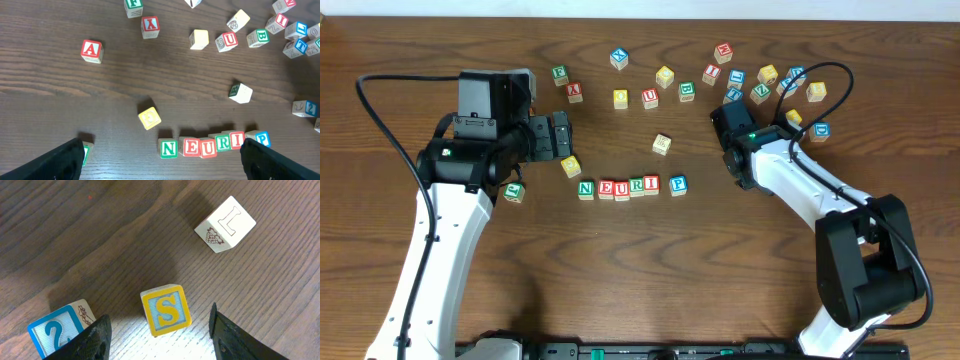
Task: Spell out NEURIPS
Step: 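Lower the open right gripper around the yellow S block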
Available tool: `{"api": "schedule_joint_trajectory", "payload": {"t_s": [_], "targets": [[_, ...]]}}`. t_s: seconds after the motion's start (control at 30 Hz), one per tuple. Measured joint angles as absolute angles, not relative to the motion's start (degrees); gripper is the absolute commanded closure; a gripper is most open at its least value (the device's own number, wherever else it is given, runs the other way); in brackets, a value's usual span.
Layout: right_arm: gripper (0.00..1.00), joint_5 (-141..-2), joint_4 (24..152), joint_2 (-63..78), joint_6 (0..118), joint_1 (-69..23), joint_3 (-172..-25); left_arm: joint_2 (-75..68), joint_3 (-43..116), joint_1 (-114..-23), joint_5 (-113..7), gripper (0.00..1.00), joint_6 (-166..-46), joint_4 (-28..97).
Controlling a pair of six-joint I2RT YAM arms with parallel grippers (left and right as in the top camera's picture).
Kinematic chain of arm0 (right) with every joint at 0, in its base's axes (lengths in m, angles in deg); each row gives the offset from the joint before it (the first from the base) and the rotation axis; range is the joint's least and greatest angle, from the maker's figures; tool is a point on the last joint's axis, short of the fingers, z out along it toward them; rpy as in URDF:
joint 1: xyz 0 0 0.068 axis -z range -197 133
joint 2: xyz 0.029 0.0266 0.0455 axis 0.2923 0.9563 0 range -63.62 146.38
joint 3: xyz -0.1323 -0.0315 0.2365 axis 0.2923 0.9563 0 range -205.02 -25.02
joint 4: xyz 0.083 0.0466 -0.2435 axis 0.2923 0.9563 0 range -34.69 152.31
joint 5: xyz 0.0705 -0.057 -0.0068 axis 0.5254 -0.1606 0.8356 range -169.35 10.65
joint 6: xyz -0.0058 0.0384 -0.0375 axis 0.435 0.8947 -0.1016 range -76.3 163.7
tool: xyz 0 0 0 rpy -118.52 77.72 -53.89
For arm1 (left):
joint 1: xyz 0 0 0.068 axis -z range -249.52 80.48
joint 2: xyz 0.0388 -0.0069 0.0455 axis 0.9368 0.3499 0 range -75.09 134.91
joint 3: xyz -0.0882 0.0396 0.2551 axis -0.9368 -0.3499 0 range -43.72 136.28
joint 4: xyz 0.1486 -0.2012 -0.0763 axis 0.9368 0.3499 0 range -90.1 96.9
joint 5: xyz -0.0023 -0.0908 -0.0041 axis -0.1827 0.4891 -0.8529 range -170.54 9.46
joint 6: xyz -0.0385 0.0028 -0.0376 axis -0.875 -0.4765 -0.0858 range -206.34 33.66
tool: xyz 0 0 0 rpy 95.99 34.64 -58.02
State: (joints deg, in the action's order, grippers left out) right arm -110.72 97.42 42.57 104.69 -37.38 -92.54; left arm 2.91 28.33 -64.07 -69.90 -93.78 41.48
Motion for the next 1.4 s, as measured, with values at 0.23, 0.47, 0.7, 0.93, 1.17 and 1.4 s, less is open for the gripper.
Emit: {"api": "schedule_joint_trajectory", "payload": {"t_s": [0.23,0.47,0.7,0.93,1.17,1.4], "targets": [[0.41,-110.6,96.6,44.2,104.7,-37.4,-92.5,2.9,28.3,-64.1,-69.9,0.02,-93.8,41.5],[0.41,-110.6,95.7,44.8,104.6,-37.2,-92.5,2.9,28.3,-64.1,-69.9,0.02,-93.8,41.5],[0.43,-110.4,94.2,44.8,100.3,-35.5,-92.5,2.9,28.3,-64.1,-69.9,0.02,-93.8,41.5],[0.43,-109.9,93.9,44.8,98.3,-35.3,-92.5,2.9,28.3,-64.1,-69.9,0.02,-93.8,41.5],[0.46,-108.3,92.7,44.8,97.4,-35.3,-92.5,2.9,28.3,-64.1,-69.9,0.02,-93.8,41.5],[0.5,-107.5,92.7,44.8,97.0,-35.2,-92.5,2.9,28.3,-64.1,-69.9,0.02,-93.8,41.5]]}}
